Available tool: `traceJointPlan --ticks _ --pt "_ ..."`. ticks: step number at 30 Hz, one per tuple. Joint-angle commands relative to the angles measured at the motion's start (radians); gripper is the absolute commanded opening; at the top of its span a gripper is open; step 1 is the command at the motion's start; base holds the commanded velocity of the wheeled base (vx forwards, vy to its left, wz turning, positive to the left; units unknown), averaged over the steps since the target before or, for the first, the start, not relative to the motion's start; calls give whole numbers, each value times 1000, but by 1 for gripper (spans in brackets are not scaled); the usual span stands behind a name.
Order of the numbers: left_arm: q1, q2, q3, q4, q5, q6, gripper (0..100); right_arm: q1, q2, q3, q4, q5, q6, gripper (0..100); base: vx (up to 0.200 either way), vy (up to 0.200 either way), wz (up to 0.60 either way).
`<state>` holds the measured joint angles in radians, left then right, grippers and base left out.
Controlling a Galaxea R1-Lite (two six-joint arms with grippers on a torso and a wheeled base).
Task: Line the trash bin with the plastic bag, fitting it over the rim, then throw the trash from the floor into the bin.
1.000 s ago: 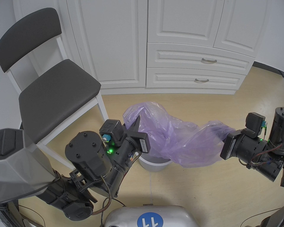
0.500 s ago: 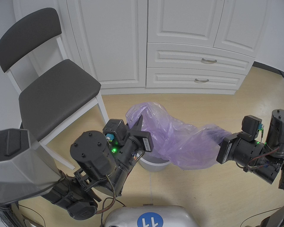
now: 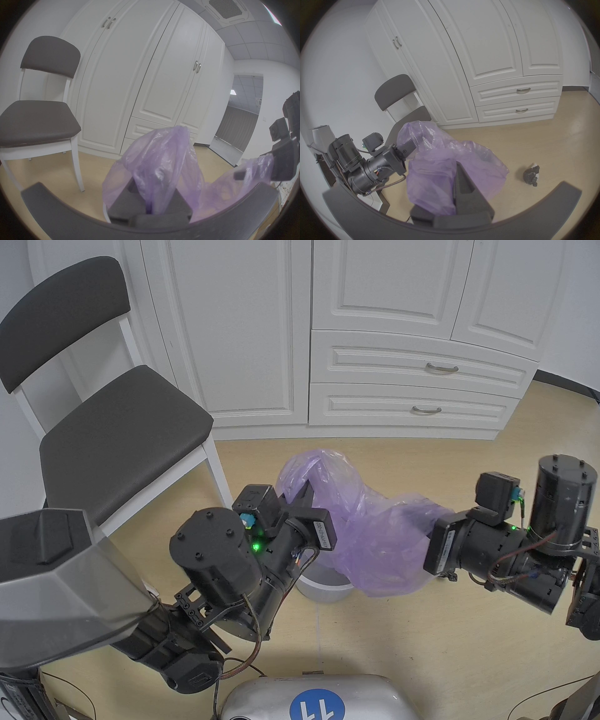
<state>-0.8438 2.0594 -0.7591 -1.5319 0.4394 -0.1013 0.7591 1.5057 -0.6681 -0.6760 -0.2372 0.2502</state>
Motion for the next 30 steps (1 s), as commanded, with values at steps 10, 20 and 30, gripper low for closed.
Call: traceJointPlan --ticks 10,20,30 --pt "28 153 -104 -1 -19 -17 0 -100 315 -76 -238 61 100 0 0 0 0" --pt "97 297 -216 1 -19 -29 0 -164 505 -117 -361 102 150 0 0 0 0" --pt "115 358 -270 -1 -19 -51 0 -221 536 -142 -367 104 152 0 0 0 0"
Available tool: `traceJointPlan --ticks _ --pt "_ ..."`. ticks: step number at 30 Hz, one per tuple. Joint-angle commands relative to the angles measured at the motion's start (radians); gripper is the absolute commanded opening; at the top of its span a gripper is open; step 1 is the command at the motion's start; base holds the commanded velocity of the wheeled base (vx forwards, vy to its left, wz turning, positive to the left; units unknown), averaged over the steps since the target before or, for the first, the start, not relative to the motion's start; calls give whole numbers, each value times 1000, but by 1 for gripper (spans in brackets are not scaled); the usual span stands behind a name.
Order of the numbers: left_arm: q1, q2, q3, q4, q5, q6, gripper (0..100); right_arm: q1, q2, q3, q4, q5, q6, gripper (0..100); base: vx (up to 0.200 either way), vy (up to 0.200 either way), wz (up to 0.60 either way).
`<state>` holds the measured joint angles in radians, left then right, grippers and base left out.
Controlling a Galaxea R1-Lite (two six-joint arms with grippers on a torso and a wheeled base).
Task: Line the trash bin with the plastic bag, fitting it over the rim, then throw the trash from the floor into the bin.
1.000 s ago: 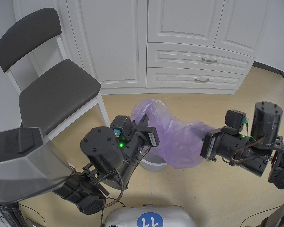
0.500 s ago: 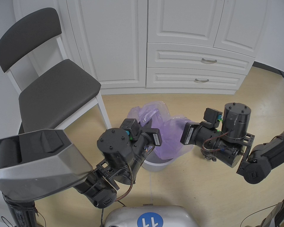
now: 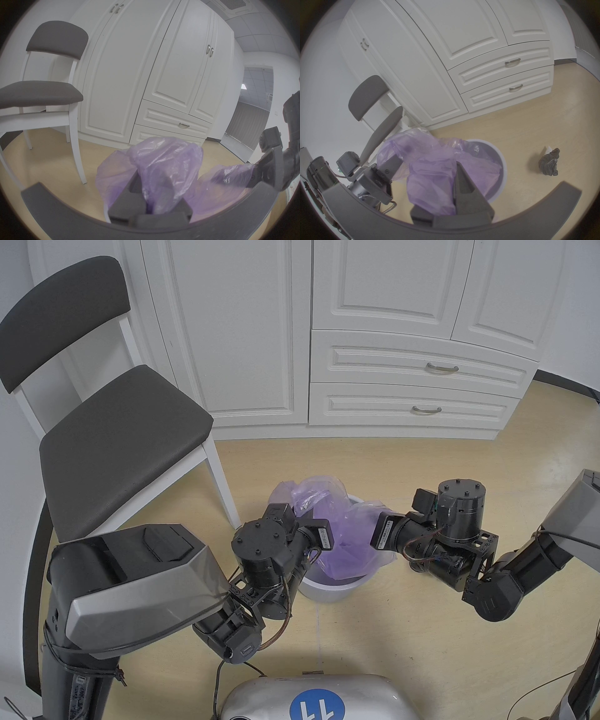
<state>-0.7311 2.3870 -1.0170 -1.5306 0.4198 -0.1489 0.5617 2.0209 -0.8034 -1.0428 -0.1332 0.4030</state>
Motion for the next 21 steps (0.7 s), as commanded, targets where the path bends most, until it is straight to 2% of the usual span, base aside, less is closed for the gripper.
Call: traceJointPlan --ticks 1,13,18,21 --pt "2 31 -12 -2 1 -4 0 -25 21 -7 0 0 -1 0 0 0 0" --pt "1 86 -87 1 -6 -73 0 -68 13 -10 0 -2 -13 0 0 0 0" --pt "-4 133 -163 20 -70 -84 0 -83 -24 3 7 -2 -44 0 0 0 0" --pt "1 176 -232 63 -81 -90 0 -86 -36 13 7 -2 -58 0 0 0 0"
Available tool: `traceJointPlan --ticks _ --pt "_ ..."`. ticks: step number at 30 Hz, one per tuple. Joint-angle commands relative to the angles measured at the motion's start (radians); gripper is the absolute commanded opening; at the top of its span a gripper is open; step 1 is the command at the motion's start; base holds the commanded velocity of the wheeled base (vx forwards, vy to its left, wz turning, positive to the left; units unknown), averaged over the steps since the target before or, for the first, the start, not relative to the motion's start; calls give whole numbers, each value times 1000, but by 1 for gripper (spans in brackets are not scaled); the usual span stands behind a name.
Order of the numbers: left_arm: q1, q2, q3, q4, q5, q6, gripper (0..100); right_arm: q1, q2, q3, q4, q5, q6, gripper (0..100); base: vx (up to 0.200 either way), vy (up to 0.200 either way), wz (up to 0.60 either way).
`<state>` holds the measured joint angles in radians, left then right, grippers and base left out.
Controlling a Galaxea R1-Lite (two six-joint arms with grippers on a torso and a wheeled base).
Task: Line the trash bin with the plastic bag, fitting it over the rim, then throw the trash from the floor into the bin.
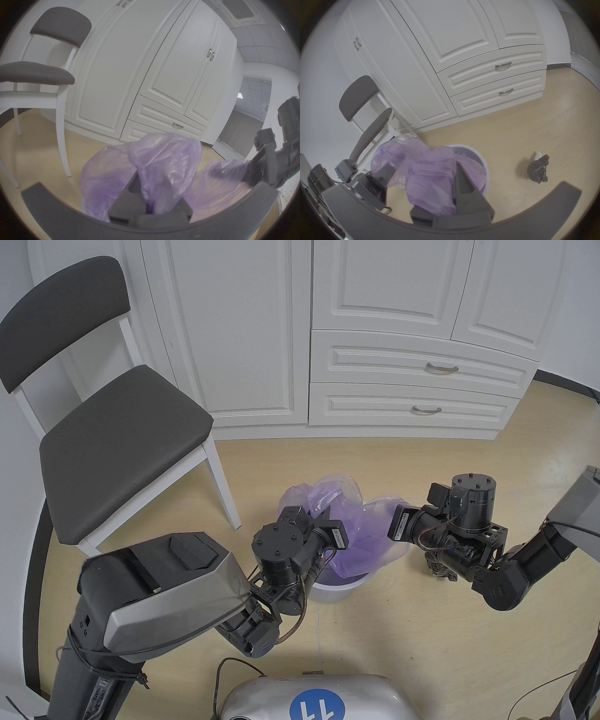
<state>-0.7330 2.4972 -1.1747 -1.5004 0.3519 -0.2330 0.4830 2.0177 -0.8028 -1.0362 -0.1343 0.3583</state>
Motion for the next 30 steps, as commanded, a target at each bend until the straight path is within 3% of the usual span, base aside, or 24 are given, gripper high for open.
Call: traceJointPlan --ticks 1,16,23,30 --pt "4 81 -103 52 -14 -8 0 -6 -33 17 1 -1 -13 0 0 0 0" --pt "61 163 -187 71 -116 -98 0 31 41 10 -8 -5 -12 0 0 0 0" --pt "93 198 -220 68 -122 -106 0 49 102 -7 -58 -15 -1 0 0 0 0" --pt "110 173 -164 29 -120 -124 0 51 128 -29 -88 -13 10 0 0 0 0"
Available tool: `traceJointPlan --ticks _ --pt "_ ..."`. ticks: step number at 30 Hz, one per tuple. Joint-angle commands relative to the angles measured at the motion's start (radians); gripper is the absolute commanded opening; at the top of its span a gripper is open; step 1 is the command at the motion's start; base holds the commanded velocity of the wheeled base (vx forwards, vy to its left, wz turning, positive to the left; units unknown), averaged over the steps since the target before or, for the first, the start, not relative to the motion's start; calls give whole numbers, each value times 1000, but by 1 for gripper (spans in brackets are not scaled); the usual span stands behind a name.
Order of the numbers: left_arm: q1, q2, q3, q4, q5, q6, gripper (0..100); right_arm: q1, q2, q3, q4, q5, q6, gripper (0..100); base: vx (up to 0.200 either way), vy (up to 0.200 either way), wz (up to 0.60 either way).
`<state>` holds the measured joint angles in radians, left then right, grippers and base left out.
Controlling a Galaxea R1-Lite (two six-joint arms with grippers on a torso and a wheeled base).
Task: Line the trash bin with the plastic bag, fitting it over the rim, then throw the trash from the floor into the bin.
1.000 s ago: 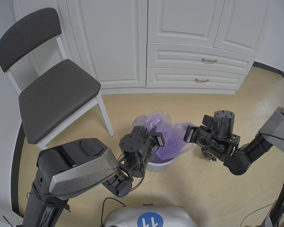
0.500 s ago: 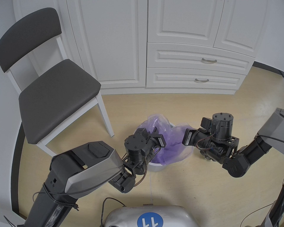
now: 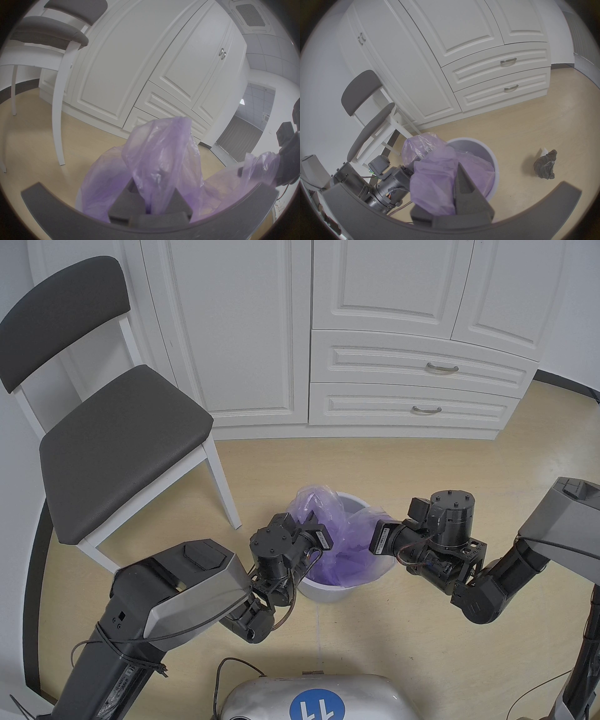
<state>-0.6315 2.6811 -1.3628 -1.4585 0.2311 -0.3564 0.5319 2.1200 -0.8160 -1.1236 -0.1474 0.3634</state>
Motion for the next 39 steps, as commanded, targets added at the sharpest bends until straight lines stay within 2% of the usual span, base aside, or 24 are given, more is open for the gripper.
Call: traceJointPlan --ticks 1,5,15,26,39 --pt "10 -15 36 -17 4 -1 0 3 38 -31 -2 0 31 0 0 0 0" --pt "18 -44 71 -22 11 -3 0 22 58 -58 7 -1 103 0 0 0 0" --pt "41 -52 137 -72 14 5 0 43 166 -132 2 -1 209 0 0 0 0" --pt "49 -49 137 -72 17 10 0 22 193 -146 -2 11 241 0 0 0 0" --pt "47 -50 137 -71 19 19 0 -30 238 -167 1 14 239 0 0 0 0"
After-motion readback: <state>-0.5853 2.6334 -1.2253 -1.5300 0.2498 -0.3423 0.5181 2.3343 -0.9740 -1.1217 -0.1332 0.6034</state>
